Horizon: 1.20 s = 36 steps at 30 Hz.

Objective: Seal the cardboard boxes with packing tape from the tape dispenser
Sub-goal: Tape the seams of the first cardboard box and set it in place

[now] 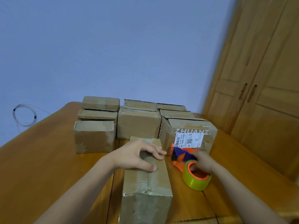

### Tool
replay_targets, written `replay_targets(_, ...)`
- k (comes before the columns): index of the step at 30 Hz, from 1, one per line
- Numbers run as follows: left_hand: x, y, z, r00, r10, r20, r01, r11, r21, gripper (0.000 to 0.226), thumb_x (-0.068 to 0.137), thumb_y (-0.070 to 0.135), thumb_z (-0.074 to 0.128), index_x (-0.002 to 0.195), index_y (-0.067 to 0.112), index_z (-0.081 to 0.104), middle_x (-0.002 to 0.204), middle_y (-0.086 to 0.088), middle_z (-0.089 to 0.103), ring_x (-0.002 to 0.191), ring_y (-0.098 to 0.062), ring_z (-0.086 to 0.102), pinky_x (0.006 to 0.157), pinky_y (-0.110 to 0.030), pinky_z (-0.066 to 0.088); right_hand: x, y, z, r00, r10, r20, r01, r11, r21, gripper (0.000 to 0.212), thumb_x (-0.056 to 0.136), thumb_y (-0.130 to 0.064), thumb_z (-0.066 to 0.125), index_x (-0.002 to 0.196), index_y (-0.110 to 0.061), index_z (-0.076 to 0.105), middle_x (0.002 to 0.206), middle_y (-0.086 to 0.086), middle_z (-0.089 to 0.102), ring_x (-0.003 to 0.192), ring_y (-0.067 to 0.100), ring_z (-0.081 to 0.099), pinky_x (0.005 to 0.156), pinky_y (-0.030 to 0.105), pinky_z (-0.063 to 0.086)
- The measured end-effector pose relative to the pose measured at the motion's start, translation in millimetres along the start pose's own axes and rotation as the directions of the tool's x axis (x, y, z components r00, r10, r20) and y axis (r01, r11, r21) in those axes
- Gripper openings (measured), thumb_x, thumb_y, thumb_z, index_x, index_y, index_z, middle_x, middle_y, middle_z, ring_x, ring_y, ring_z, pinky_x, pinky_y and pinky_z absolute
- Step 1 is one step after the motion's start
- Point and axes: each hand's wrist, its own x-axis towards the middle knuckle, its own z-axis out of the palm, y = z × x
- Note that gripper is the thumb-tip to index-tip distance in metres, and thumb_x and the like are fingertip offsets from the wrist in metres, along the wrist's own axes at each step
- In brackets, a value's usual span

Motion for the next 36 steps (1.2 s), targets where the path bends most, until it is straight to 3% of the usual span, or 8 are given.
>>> replay_targets(2, 1, 0, -1, 1.0, -0.006, -0.028, 0.005, 0.999, -0.036, 0.027, 0.081, 0.016, 0.075, 0.108, 0.015, 0.072, 0.124, 0.007, 0.065, 0.123, -0.001, 0.052, 0.108, -0.024, 0.036, -12, -2, -7, 0.976, -0.099, -0.196, 0.123, 0.986, 0.113, 0.041, 0.073, 0.001, 0.073, 0.106, -0.022, 0.069, 0.091, -0.005, 0.062, 0.09, 0.015, 0.056, 0.068, 0.016, 0.038)
replay_targets(6, 12, 12, -8, 0.956, -0.056, -0.288, 0.011, 0.988, -0.155, 0.008, 0.092, 0.011, 0.061, 0.089, 0.009, 0.068, 0.094, 0.001, 0.069, 0.094, -0.011, 0.065, 0.09, -0.023, 0.046, -41, -20, -38, 0.745, -0.301, -0.595, 0.411, 0.91, 0.054, 0.065, 0.068, 0.016, 0.067, 0.116, -0.028, 0.067, 0.088, -0.013, 0.052, 0.087, 0.011, 0.051, 0.074, 0.017, 0.036)
replay_targets(8, 20, 25, -13, 0.926, -0.126, -0.355, 0.042, 0.971, -0.236, 0.022, 0.098, 0.018, 0.05, 0.084, 0.009, 0.065, 0.087, -0.004, 0.068, 0.085, -0.014, 0.065, 0.086, -0.03, 0.051, -58, -34, -58, 0.628, -0.385, -0.676, 0.501, 0.865, -0.028, 0.078, 0.063, 0.021, 0.063, 0.121, -0.031, 0.064, 0.098, -0.019, 0.051, 0.093, 0.007, 0.048, 0.083, 0.011, 0.035)
replay_targets(12, 31, 59, -13, 0.93, -0.289, -0.226, 0.13, 0.836, -0.533, 0.053, 0.097, 0.049, 0.036, 0.089, 0.002, 0.06, 0.084, -0.014, 0.069, 0.074, -0.022, 0.065, 0.066, -0.033, 0.056, -78, -57, -87, 0.488, -0.502, -0.714, 0.546, 0.814, -0.199, 0.088, 0.058, 0.027, 0.062, 0.127, -0.028, 0.06, 0.111, -0.017, 0.051, 0.106, 0.003, 0.041, 0.087, 0.009, 0.034)
replay_targets(17, 33, 71, -7, 0.939, -0.29, -0.182, 0.099, 0.739, -0.666, 0.059, 0.076, 0.067, 0.042, 0.079, 0.01, 0.056, 0.081, -0.011, 0.066, 0.072, -0.019, 0.063, 0.063, -0.036, 0.057, -78, -71, -95, 0.431, -0.539, -0.724, 0.56, 0.789, -0.254, 0.099, 0.054, 0.028, 0.061, 0.129, -0.037, 0.053, 0.111, -0.008, 0.053, 0.104, 0.005, 0.041, 0.082, 0.017, 0.036)
replay_targets(27, 16, 58, -9, 0.87, -0.391, -0.3, 0.003, 0.613, -0.79, 0.027, 0.082, 0.037, 0.063, 0.079, 0.01, 0.06, 0.07, -0.003, 0.062, 0.059, -0.013, 0.058, 0.059, -0.035, 0.057, -76, -86, -90, 0.394, -0.547, -0.738, 0.604, 0.76, -0.241, 0.084, 0.069, 0.018, 0.07, 0.13, -0.035, 0.048, 0.114, -0.009, 0.047, 0.106, -0.001, 0.035, 0.069, 0.015, 0.039)
replay_targets(33, 8, 60, -10, 0.894, -0.398, -0.204, 0.074, 0.581, -0.81, 0.06, 0.076, 0.066, 0.046, 0.08, 0.009, 0.06, 0.075, -0.006, 0.064, 0.061, -0.015, 0.059, 0.062, -0.039, 0.058, -73, -92, -90, 0.396, -0.537, -0.745, 0.642, 0.742, -0.193, 0.078, 0.074, 0.014, 0.071, 0.128, -0.037, 0.047, 0.115, -0.009, 0.047, 0.108, 0.004, 0.04, 0.069, 0.015, 0.041)
replay_targets(36, 12, 62, -7, 0.922, -0.328, -0.205, 0.039, 0.606, -0.795, 0.057, 0.074, 0.062, 0.049, 0.085, 0.008, 0.062, 0.079, -0.006, 0.067, 0.065, -0.015, 0.063, 0.064, -0.04, 0.059, -71, -95, -87, 0.377, -0.552, -0.744, 0.64, 0.736, -0.221, 0.085, 0.067, 0.023, 0.068, 0.129, -0.033, 0.05, 0.112, -0.009, 0.047, 0.105, 0.001, 0.038, 0.072, 0.015, 0.039)
